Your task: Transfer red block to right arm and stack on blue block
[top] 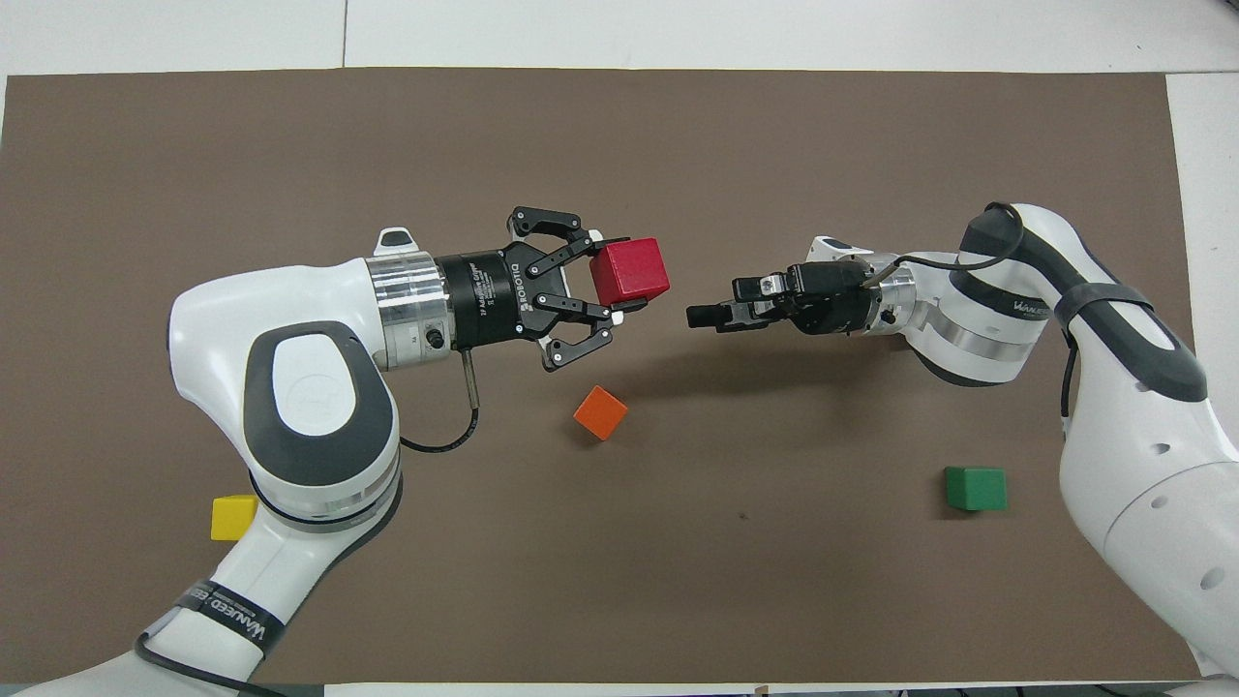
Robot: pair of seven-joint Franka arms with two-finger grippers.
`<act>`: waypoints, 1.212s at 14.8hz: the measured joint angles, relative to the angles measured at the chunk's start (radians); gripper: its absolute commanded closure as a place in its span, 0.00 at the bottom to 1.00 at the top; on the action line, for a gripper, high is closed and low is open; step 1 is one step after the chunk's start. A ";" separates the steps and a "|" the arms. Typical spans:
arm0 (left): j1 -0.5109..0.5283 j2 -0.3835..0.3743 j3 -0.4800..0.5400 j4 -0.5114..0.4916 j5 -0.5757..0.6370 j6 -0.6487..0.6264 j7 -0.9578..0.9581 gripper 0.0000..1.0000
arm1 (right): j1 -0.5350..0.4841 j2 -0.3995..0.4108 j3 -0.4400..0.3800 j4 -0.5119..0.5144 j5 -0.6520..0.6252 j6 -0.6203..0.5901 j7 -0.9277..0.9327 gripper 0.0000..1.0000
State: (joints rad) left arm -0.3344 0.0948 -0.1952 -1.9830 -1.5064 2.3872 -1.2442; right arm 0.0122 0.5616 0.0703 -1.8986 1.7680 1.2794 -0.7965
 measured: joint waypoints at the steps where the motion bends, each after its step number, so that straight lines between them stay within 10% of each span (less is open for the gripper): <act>1: -0.007 0.007 -0.001 -0.005 -0.021 0.012 -0.003 1.00 | 0.000 0.000 0.000 0.000 0.000 0.000 0.000 0.00; 18: -0.124 0.043 0.004 -0.006 -0.034 0.093 0.090 1.00 | 0.070 0.001 0.001 -0.013 0.063 0.065 -0.051 0.00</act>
State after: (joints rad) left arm -0.4587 0.1383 -0.1913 -1.9886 -1.5407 2.4803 -1.1539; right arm 0.0824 0.5627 0.0709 -1.9121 1.8306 1.3446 -0.8475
